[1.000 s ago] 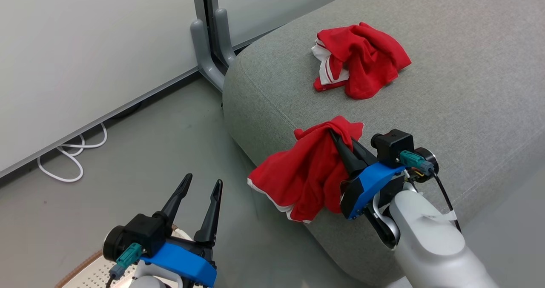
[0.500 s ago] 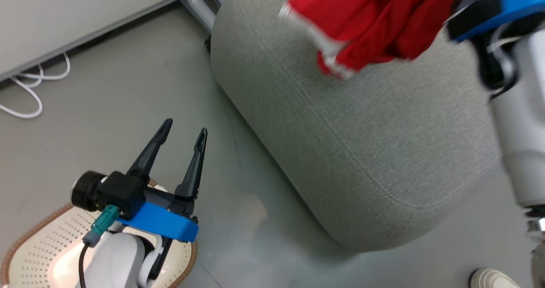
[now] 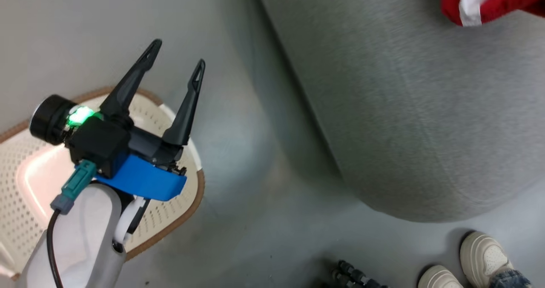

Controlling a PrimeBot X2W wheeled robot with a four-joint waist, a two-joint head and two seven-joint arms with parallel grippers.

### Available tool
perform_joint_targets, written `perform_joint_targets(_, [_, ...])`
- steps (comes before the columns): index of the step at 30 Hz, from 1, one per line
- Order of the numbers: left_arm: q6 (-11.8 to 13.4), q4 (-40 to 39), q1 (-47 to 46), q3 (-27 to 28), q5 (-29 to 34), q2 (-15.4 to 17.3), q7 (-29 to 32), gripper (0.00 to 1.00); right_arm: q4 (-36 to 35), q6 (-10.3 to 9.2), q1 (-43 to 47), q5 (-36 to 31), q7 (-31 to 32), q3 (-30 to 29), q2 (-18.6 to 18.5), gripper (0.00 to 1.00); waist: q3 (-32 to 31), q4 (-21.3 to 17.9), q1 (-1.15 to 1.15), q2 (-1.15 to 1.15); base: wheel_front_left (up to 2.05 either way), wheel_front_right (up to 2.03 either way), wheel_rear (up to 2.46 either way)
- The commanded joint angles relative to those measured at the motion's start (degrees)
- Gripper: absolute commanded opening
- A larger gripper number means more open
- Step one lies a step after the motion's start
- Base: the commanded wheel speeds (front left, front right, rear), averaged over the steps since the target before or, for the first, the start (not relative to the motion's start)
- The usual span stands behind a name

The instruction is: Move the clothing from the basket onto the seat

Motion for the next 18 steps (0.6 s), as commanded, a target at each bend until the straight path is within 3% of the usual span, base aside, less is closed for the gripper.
perform_joint_targets(1, [-0.21,-1.03,-1.75,-0.53,0.64,-0.10,0.29,1.00,1.84,0.01,2.24,-1.60,-1.10,-1.62,0.16,0.00,5.37,4.70,-0.02,0.00,0.00,0.00,0.00])
perform_joint_targets(9, [0.38,-1.26,-2.78,-1.13,0.76,-0.65,-0.17,1.00,7.17,0.01,4.16,-2.97,-2.52,-4.67,2.01,0.00,6.44,7.24,-0.02,0.00,0.00,0.00,0.00])
perform_joint_targets(14, [0.89,1.09,-0.77,-1.19,-0.22,-1.39,-2.47,1.00,8.38,0.01,5.54,-4.34,-3.06,-4.33,2.02,0.00,3.37,8.24,-0.02,0.00,0.00,0.00,0.00])
perform_joint_targets(15, [0.93,1.94,-0.38,-1.31,-0.60,-1.69,-3.07,1.00,8.68,0.01,5.92,-4.68,-3.06,-4.17,2.04,0.04,2.34,8.41,-0.02,0.00,0.00,0.00,0.00])
perform_joint_targets(16, [0.92,3.00,0.20,-1.48,-0.89,-2.07,-3.69,1.00,8.91,0.01,6.53,-4.95,-3.11,-3.89,2.19,0.33,0.93,8.56,-0.02,0.00,0.00,0.00,0.00])
perform_joint_targets(17, [0.89,4.18,0.74,-1.77,-1.23,-2.58,-4.37,1.00,9.23,0.01,7.21,-5.32,-3.12,-3.80,2.13,0.50,-0.77,8.80,-0.02,0.00,0.00,0.00,0.00])
perform_joint_targets(18, [0.89,4.18,0.74,-1.77,-1.23,-2.58,-4.37,1.00,9.23,0.01,7.21,-5.32,-3.12,-3.80,2.13,0.50,-0.77,8.80,-0.02,0.00,0.00,0.00,0.00])
